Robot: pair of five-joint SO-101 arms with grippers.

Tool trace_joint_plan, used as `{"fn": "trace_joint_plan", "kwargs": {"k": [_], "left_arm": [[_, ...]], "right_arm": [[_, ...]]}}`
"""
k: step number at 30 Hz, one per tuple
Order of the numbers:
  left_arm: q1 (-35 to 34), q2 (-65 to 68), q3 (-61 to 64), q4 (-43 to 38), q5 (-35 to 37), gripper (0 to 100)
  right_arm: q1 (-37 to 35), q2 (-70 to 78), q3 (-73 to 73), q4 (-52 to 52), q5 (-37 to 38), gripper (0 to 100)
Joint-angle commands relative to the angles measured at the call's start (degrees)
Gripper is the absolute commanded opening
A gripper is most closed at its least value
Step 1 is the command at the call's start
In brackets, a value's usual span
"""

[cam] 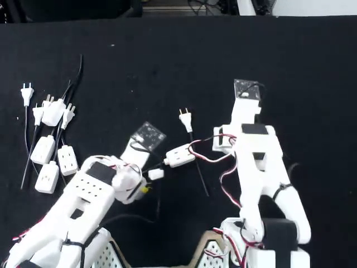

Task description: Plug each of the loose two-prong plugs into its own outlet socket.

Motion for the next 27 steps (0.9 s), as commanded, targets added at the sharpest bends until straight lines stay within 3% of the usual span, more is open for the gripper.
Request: {"fn": "trace_joint_plan", "kwargs": {"k": [1, 10, 21, 27], "left_arm": [[-1.45, 2.20, -4.00, 0.09, -1.14, 22], [-11.82, 32.35, -19.03, -4.31, 1.14, 22], [-27.82, 34.11, -24.84, -5.98, 6.68, 22], [-30.55, 34.02, -25.10, -7.82, 8.44, 22]], "right_arm": [[0.62, -0.13, -1.98, 0.00, 0.35, 13.4], [0.53, -0.04, 0.22, -2.81, 0.53, 13.4], [-10.46, -0.13, 7.43, -8.35, 0.62, 13.4], [-12.22, -0.40, 7.78, -8.62, 0.62, 13.4]]}}
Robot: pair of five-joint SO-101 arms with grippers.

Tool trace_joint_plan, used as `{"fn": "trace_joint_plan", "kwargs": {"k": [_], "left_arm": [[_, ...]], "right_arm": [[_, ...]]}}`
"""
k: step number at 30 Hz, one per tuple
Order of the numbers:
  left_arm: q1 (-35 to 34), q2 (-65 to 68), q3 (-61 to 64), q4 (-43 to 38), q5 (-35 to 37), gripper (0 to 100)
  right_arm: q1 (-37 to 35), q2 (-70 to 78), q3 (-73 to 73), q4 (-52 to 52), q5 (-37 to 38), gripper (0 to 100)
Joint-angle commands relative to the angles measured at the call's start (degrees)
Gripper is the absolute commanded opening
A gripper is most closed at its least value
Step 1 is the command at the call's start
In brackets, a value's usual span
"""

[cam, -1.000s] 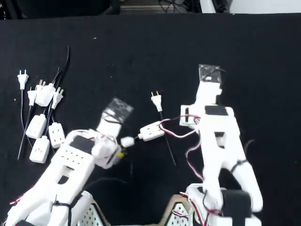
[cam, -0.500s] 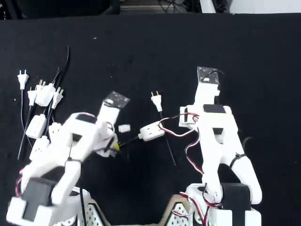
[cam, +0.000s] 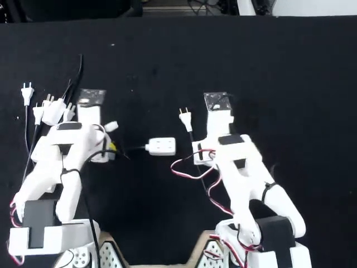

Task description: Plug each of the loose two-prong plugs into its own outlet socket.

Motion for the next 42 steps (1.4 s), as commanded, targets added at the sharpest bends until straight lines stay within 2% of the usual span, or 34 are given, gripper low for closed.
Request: {"fn": "trace_joint_plan", "kwargs": {"k": [1, 7, 12, 15, 18, 20, 24, 27, 33, 39, 42], "left_arm": [[-1.80, -0.18, -3.21, -1.05, 1.41, 22], [-0.22, -0.26, -3.03, -0.09, 3.25, 22], [-2.59, -6.95, -8.13, 12.31, 2.55, 22], [-5.23, -13.63, -7.52, 14.33, 3.87, 22], [-6.02, -18.29, -3.30, 10.64, 6.77, 22], [-5.58, -19.96, 1.01, 5.19, 9.41, 22], [-2.51, -20.92, 9.63, -7.12, 13.45, 22], [-0.22, -20.92, 13.85, -12.57, 13.80, 22], [0.57, -21.19, 14.90, -13.45, 13.80, 22], [0.57, -21.36, 14.90, -13.27, 13.80, 22], [0.57, -21.36, 14.90, -13.27, 13.71, 22]], "right_arm": [[-1.05, -0.48, -0.48, -1.23, 0.62, 13.4], [-0.79, -0.48, -0.66, -1.23, 0.44, 13.4], [1.32, -0.48, -3.82, 0.35, 0.53, 13.9], [3.16, -0.13, -7.25, 1.41, 0.62, 13.9], [2.90, -0.04, -9.01, 1.32, 2.11, 13.9], [0.88, -0.04, -9.71, 0.79, 5.27, 13.9], [-3.96, 0.04, -9.89, -4.66, 7.03, 13.9], [-5.45, 1.36, -10.33, -9.85, 7.03, 13.8], [-5.45, 10.86, -11.21, -19.16, 7.30, 13.8], [-3.60, 22.29, -19.03, -20.57, 7.38, 13.2], [-0.44, 23.08, -21.58, -17.58, 7.47, 3.8]]}}
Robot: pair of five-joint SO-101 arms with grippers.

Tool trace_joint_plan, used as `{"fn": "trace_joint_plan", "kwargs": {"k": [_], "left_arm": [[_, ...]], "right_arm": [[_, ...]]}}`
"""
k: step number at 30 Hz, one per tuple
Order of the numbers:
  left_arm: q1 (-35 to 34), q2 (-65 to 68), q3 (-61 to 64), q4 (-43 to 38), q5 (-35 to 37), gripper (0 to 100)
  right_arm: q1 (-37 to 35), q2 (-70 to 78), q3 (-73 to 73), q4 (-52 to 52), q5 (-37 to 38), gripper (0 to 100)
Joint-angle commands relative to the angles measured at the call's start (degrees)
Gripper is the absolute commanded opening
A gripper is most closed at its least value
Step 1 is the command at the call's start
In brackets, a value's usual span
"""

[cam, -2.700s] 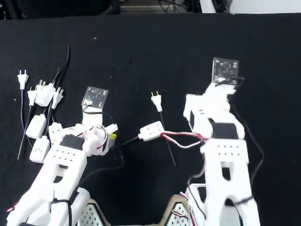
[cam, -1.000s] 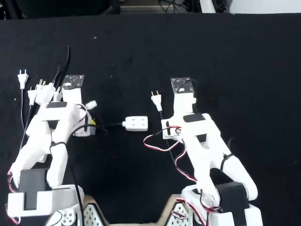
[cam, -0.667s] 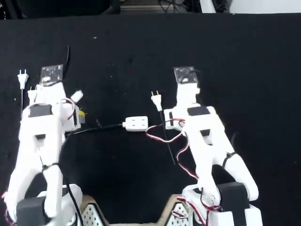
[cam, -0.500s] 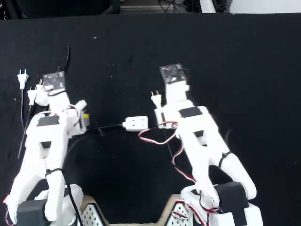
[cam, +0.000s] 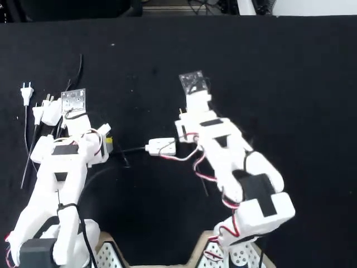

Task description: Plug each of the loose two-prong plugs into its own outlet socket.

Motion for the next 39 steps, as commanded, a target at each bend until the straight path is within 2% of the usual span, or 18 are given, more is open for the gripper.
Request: {"fn": "trace_joint_plan", "kwargs": {"k": [1, 6, 8, 14, 19, 20, 22, 26, 35, 39], "left_arm": [[0.66, -1.85, -0.57, -0.53, 0.53, 22], [0.66, -1.85, -0.48, -0.70, 0.44, 22], [0.66, -1.85, -0.48, -0.79, 0.44, 22], [0.66, -1.85, -0.57, -0.79, 0.44, 22], [0.57, -1.85, -0.48, -0.70, 0.35, 22], [0.57, -1.85, -0.48, -0.70, 0.35, 22], [0.57, -1.85, -0.57, -0.79, 0.35, 22], [0.57, -1.85, -0.57, -0.79, 0.35, 22], [0.48, -1.85, -0.40, -0.70, 0.35, 22], [0.48, -1.85, -0.31, -0.79, 0.35, 22]], "right_arm": [[4.48, -1.19, -5.41, 2.81, 0.88, 0.4], [11.69, -10.59, -5.67, 11.16, 0.97, 1.1], [14.95, -15.87, -6.20, 14.51, 3.96, 1.0], [20.57, -27.82, -13.49, 22.77, 29.63, 1.0], [18.20, -30.81, -9.54, 34.02, 61.45, 1.0], [17.32, -31.25, -8.13, 37.80, 66.20, 1.0], [14.68, -32.22, -5.14, 44.48, 70.86, 1.0], [10.29, -32.57, 2.77, 45.80, 72.00, 1.0], [9.49, -32.92, 20.97, 26.20, 71.74, 1.1], [9.49, -32.92, 22.37, 26.55, 64.97, 3.8]]}}
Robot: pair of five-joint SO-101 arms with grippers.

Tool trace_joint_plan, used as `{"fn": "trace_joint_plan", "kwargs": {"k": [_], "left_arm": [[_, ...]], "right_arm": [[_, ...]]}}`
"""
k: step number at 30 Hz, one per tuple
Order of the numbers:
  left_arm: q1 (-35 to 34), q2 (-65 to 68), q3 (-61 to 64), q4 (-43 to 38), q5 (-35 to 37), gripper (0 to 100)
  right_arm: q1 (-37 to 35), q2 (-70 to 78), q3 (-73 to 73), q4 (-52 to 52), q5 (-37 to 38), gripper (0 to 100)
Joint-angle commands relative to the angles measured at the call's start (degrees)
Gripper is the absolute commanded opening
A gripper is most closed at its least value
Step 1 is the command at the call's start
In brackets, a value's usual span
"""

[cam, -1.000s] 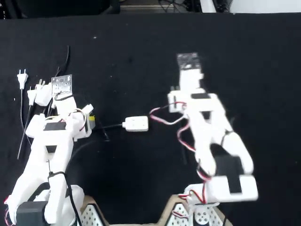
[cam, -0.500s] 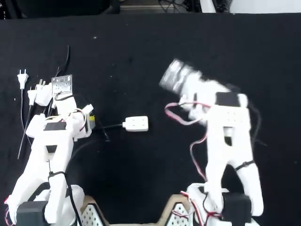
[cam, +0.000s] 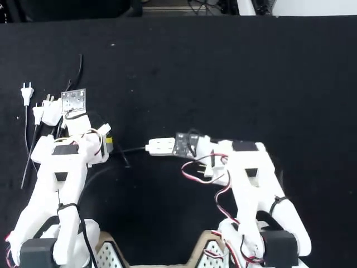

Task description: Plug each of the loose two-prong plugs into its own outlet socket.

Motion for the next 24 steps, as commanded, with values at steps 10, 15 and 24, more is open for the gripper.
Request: {"fn": "trace_joint_plan", "kwargs": {"k": [10, 15, 24], "left_arm": [[0.48, -1.85, -0.31, -0.79, 0.35, 22], [0.40, -1.85, -0.40, -0.88, 0.35, 22], [0.48, -1.76, -0.31, -0.88, 0.35, 22]], "right_arm": [[-0.88, -2.59, -10.51, 15.03, -8.00, 14.8], [-0.97, -2.07, -11.47, 11.34, -8.09, 14.8], [-2.73, -2.07, -1.19, -3.16, -11.08, 14.8]]}}
